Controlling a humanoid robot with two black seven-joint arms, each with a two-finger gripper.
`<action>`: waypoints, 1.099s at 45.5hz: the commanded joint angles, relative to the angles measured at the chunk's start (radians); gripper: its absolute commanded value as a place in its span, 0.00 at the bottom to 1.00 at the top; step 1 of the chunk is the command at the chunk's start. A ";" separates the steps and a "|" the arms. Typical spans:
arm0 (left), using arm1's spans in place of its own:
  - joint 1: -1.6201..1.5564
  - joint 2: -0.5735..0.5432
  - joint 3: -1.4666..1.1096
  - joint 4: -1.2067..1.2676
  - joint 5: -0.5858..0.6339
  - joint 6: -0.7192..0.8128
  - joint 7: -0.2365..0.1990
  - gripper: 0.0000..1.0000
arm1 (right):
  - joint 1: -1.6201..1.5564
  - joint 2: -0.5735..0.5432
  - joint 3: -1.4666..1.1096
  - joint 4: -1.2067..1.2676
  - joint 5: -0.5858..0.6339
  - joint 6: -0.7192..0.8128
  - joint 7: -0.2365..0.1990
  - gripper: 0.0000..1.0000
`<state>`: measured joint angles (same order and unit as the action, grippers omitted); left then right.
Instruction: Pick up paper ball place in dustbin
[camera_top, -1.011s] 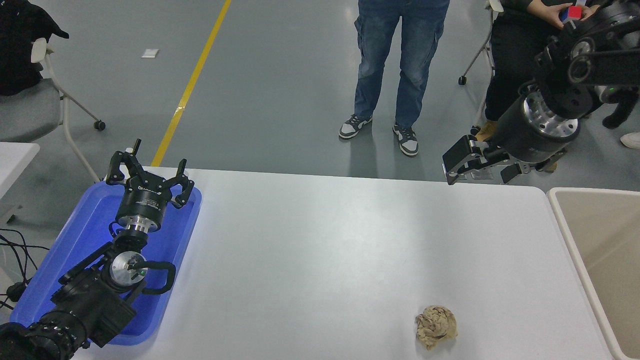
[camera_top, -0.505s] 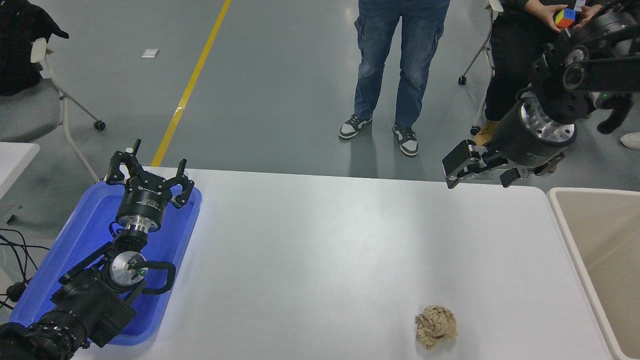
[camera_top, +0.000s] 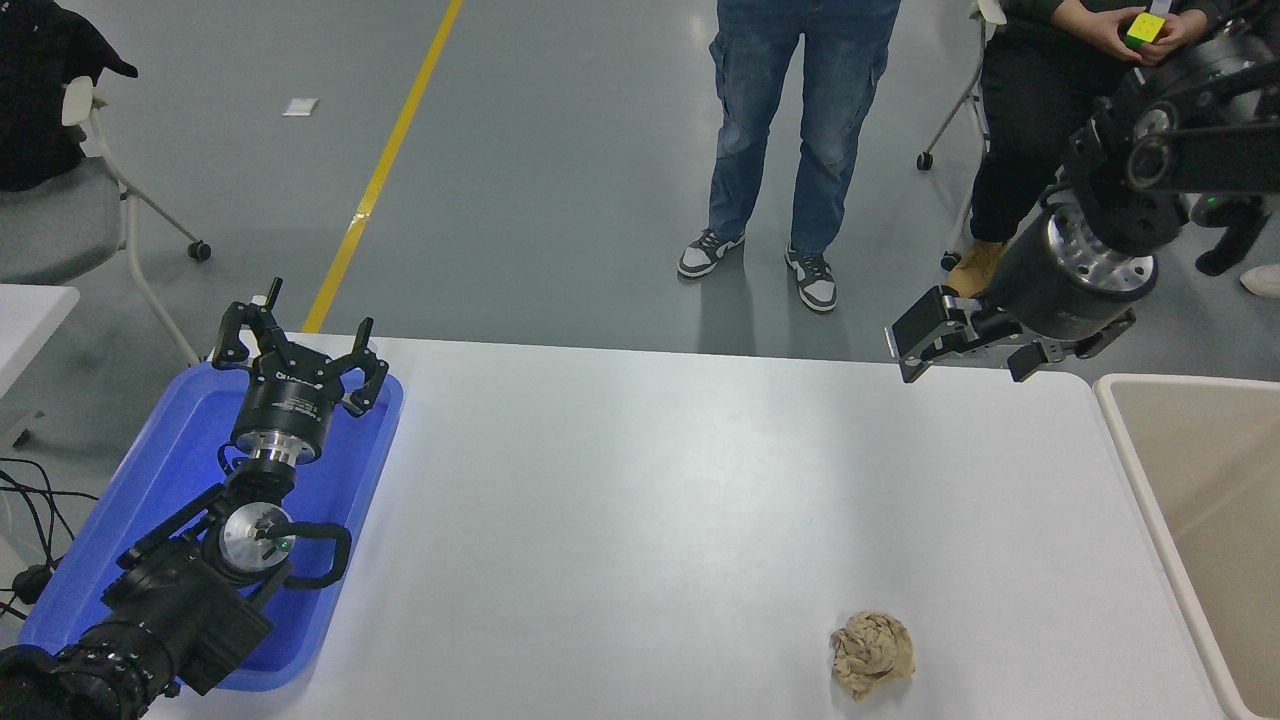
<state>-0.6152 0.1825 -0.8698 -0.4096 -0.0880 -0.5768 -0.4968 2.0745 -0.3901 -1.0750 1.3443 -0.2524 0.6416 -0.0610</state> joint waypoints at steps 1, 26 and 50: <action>0.000 0.000 0.000 0.000 -0.001 0.000 0.000 1.00 | -0.177 0.017 0.033 0.001 -0.008 -0.129 0.001 1.00; 0.000 0.000 0.000 0.000 0.001 0.000 0.000 1.00 | -0.499 0.040 0.156 -0.011 -0.133 -0.298 0.001 1.00; 0.000 0.000 0.000 0.000 0.001 0.000 0.000 1.00 | -0.622 0.040 0.198 -0.022 -0.133 -0.344 0.001 1.00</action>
<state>-0.6151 0.1825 -0.8698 -0.4096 -0.0880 -0.5768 -0.4974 1.5131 -0.3516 -0.8961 1.3301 -0.3815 0.3211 -0.0598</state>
